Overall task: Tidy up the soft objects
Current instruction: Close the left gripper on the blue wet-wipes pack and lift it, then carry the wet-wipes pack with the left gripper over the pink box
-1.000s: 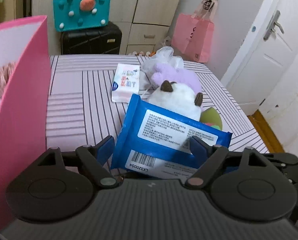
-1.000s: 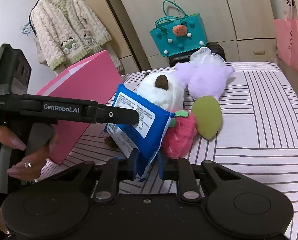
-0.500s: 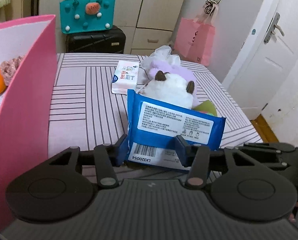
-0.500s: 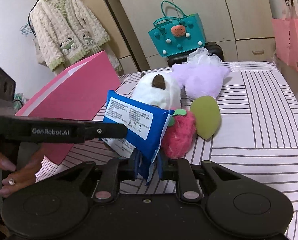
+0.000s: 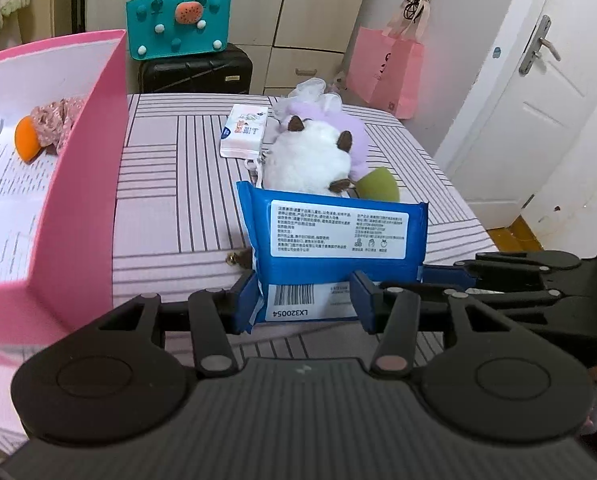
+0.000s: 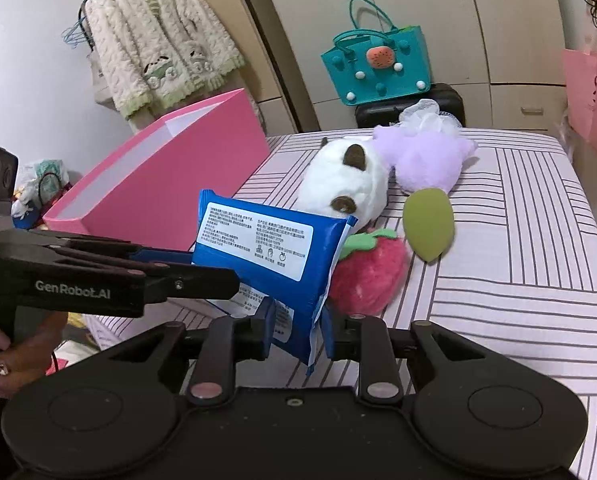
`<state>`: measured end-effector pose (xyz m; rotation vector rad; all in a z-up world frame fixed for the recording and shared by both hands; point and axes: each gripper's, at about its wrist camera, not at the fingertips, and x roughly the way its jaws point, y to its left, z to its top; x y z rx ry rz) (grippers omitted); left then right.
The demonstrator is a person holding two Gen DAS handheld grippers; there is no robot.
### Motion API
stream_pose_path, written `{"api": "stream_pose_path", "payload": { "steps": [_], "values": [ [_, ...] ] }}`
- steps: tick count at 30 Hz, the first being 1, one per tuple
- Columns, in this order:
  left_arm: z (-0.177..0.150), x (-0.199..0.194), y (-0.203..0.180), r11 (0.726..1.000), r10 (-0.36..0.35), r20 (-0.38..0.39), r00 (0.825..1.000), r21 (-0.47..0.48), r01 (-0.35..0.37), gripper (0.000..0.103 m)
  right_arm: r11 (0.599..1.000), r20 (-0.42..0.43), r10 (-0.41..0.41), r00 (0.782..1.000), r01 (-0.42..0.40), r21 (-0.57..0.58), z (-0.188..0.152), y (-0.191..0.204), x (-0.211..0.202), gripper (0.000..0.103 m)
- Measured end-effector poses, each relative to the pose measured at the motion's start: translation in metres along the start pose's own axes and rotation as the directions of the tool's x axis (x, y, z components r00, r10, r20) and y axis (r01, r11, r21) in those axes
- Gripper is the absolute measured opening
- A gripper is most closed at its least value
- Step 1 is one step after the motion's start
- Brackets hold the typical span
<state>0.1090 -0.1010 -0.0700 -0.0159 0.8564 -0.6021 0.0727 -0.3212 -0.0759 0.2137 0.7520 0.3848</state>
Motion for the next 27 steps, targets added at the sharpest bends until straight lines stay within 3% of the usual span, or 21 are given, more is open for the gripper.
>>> {"api": "stream_pose_path", "payload": {
  "steps": [6,17,27],
  "values": [
    [-0.007,-0.012,-0.004,1.0,-0.022,-0.032,0.999,-0.02,0.021,0.049,1.0,-0.028,0.0,1.0,-0.001,-0.027,-0.002,0.011,-0.01,0.034],
    [-0.026,-0.048,0.002,0.991,-0.127,-0.064,0.99,-0.047,0.124,0.049,0.995,-0.095,0.012,0.995,-0.021,-0.097,-0.005,0.038,-0.036,0.041],
    [-0.033,-0.089,0.009,0.99,-0.141,-0.057,0.988,-0.033,0.14,0.049,0.988,-0.151,0.049,0.987,-0.07,-0.135,0.002,0.07,-0.05,0.041]
  ]
}}
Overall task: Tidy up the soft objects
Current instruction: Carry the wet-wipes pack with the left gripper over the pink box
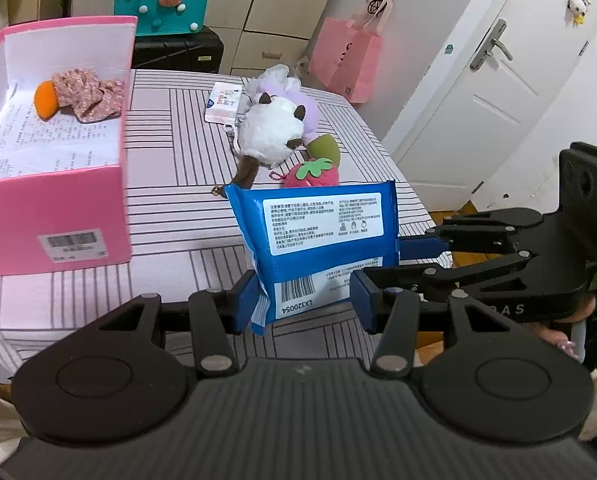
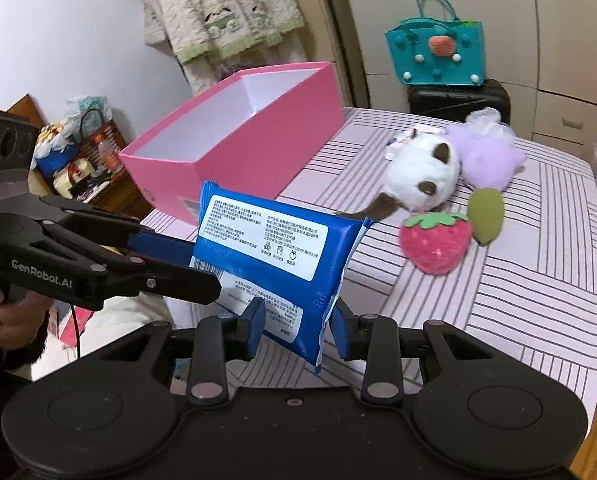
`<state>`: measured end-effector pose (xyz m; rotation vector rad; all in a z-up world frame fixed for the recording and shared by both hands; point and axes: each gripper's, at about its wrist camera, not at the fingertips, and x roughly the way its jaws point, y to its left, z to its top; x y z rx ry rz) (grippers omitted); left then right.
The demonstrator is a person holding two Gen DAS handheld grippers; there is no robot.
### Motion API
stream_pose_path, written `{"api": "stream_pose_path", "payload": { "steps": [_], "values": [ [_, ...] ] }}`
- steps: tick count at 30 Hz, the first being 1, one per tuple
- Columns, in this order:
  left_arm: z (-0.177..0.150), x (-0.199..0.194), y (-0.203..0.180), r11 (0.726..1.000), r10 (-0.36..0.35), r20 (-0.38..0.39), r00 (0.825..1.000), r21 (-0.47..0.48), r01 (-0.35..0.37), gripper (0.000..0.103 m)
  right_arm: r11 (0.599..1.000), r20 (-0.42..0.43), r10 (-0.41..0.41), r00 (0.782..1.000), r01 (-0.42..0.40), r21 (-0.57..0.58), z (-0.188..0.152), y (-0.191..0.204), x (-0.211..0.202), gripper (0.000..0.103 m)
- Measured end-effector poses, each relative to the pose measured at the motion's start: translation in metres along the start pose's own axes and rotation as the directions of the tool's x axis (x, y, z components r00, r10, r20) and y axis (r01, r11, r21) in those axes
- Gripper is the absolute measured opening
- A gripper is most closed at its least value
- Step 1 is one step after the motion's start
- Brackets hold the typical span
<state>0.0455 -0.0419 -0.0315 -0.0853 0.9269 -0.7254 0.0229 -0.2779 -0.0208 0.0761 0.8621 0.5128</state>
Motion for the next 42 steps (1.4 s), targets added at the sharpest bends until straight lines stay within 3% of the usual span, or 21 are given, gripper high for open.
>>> {"api": "stream_pose_path", "payload": {
  "steps": [11,20,26,33,42],
  "values": [
    [-0.003,-0.041,0.011,1.0,0.005,-0.022,1.0,-0.017,-0.005,0.049,0.996,-0.042,0.028,0.999,-0.031,-0.08,0.025,0.036,-0.002,0.042],
    [0.006,-0.083,0.027,0.998,0.066,0.037,0.997,-0.018,-0.065,0.049,0.982,-0.048,0.073,0.996,-0.08,-0.17,0.057,0.072,0.002,0.045],
    [0.021,-0.097,0.05,0.991,0.131,0.106,0.986,-0.027,-0.129,0.049,0.972,-0.022,0.085,0.996,-0.088,-0.218,0.091,0.09,0.019,0.045],
    [0.051,-0.096,0.079,0.976,0.217,0.189,0.958,-0.036,-0.214,0.049,0.97,0.003,0.076,0.997,-0.073,-0.232,0.133,0.098,0.052,0.045],
    [0.095,-0.062,0.142,0.95,0.302,0.18,0.936,-0.133,-0.281,0.047,0.976,-0.044,0.064,0.997,-0.072,-0.206,0.181,0.091,0.115,0.044]
  ]
}}
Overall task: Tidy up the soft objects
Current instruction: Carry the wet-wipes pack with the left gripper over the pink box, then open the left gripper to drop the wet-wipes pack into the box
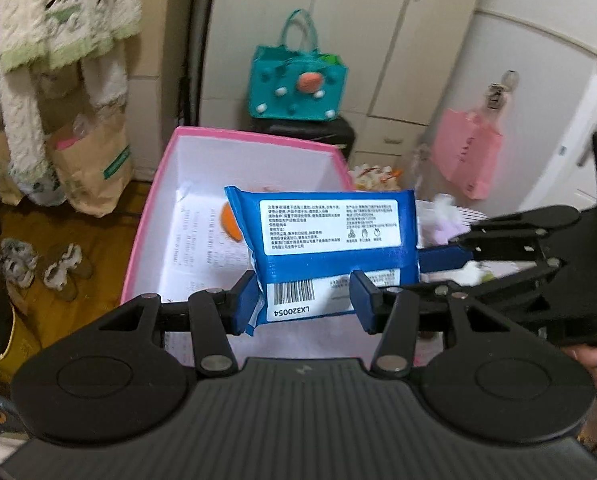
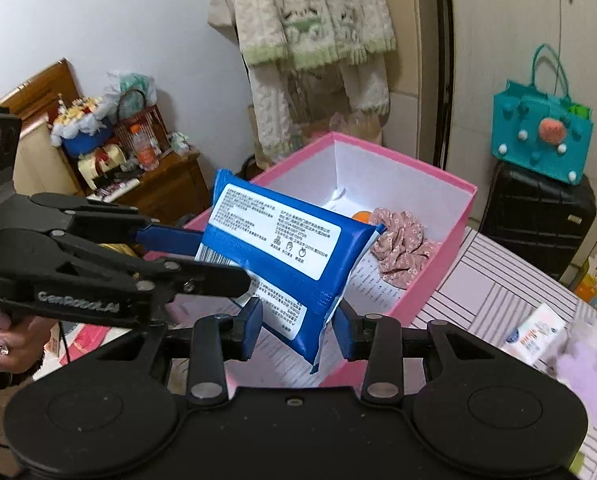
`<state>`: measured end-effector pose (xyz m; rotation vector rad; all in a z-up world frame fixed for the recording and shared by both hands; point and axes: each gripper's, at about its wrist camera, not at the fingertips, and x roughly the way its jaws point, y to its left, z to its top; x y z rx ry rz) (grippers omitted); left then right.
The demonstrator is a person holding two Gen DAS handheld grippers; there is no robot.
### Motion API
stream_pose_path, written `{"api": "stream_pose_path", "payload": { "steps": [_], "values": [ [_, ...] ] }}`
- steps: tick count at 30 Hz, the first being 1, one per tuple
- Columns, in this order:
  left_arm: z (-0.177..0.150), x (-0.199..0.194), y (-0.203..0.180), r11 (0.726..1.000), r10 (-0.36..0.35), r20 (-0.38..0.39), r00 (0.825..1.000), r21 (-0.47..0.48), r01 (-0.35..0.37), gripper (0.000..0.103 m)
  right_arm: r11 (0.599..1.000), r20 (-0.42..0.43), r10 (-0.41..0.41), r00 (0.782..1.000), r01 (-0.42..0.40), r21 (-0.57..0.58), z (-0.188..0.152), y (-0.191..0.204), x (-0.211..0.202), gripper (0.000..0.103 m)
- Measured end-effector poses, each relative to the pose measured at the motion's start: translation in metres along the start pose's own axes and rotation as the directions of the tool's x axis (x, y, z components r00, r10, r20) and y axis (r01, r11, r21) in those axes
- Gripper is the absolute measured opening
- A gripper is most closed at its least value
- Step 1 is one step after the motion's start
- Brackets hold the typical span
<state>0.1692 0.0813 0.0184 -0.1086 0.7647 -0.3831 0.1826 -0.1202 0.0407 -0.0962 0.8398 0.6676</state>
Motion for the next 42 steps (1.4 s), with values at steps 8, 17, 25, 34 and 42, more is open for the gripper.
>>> {"api": "stream_pose_path", "payload": {
  "steps": [8,17,25,34,42],
  "values": [
    [0.021,0.065,0.037,0.995,0.009,-0.11,0.994,-0.097,-0.02,0.047,0.997,-0.102,-0.003,0.995,0.011,0.077,0.018,-0.027,0.054,0.044],
    [0.026,0.091,0.045,0.992,0.039,-0.192,0.981,-0.112,-0.062,0.047,0.997,-0.183,-0.013,0.983,0.028,0.077,0.031,-0.033,0.079,0.045],
    [0.028,0.092,0.049,0.991,0.081,-0.172,0.982,-0.09,-0.097,0.05,0.993,-0.157,-0.115,0.981,0.111,-0.031,0.032,-0.027,0.082,0.044],
    [0.02,0.05,0.032,0.998,0.067,-0.12,0.99,0.001,-0.067,0.051,0.995,-0.08,-0.09,0.993,0.087,-0.045,0.02,-0.025,0.037,0.046],
    [0.013,0.001,0.004,0.995,0.07,-0.095,0.993,0.082,-0.062,0.054,0.999,-0.029,-0.033,0.999,0.032,-0.038,0.009,-0.016,-0.022,0.046]
  ]
}}
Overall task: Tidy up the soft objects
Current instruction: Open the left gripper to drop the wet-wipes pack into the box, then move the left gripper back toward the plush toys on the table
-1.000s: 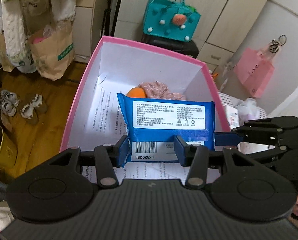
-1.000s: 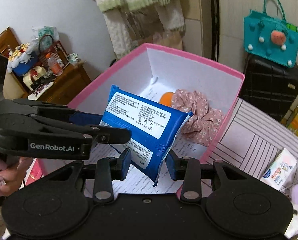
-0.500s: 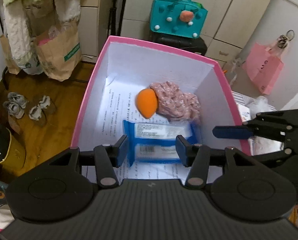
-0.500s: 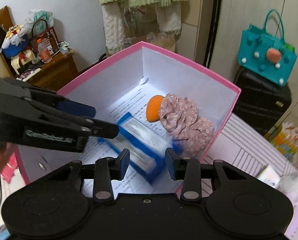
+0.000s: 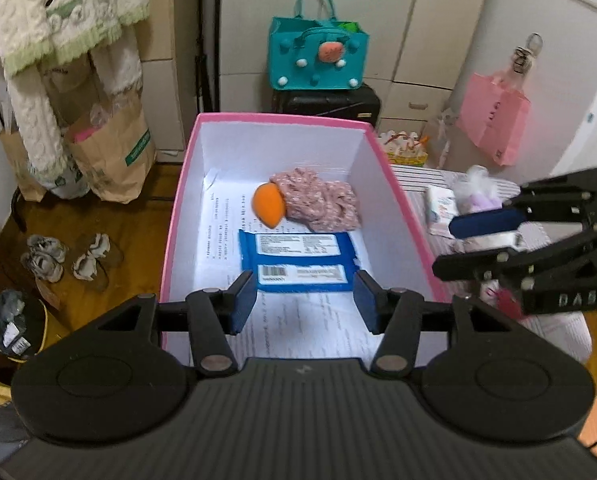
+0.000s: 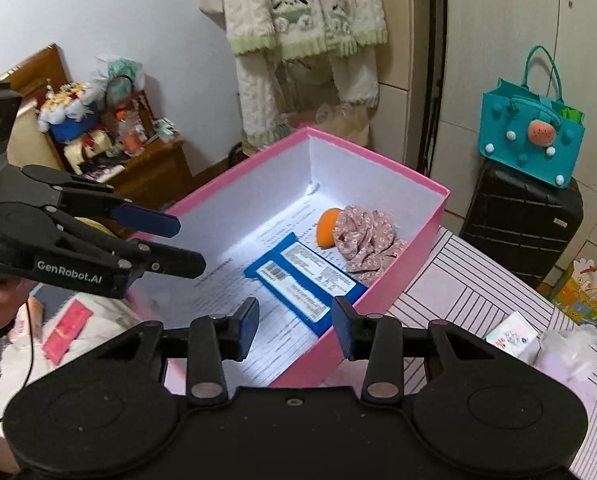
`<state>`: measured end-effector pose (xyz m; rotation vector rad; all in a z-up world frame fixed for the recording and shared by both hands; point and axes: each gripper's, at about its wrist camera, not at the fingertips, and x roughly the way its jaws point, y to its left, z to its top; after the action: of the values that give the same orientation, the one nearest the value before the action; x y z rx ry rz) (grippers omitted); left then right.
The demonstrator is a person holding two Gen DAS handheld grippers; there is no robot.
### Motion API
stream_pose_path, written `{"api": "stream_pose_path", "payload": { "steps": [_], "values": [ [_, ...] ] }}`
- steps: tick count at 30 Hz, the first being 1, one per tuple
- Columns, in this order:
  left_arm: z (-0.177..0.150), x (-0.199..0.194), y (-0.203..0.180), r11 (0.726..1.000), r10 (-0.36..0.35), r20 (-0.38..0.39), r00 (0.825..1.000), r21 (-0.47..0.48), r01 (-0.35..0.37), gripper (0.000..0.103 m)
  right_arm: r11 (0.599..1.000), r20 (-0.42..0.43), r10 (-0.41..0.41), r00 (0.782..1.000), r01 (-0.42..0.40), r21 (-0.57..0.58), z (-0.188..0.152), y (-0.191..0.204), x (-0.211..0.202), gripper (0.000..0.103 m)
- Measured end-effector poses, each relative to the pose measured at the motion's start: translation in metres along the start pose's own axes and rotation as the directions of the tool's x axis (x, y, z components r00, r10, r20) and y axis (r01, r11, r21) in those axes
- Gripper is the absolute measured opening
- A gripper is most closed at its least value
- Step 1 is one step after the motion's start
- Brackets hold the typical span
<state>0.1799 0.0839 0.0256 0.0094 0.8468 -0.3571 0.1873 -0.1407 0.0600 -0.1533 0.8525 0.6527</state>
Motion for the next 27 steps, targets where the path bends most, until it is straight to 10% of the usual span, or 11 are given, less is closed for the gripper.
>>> {"api": "stream_pose_path", "payload": {
  "steps": [27],
  "values": [
    [-0.058,-0.071,-0.089,0.977,-0.076,-0.072,0.994,0.192,0.089,0.068,0.997,0.117,-0.005,0.993,0.013,-0.072,-0.107,0.027,-0.146,0.049]
  ]
}}
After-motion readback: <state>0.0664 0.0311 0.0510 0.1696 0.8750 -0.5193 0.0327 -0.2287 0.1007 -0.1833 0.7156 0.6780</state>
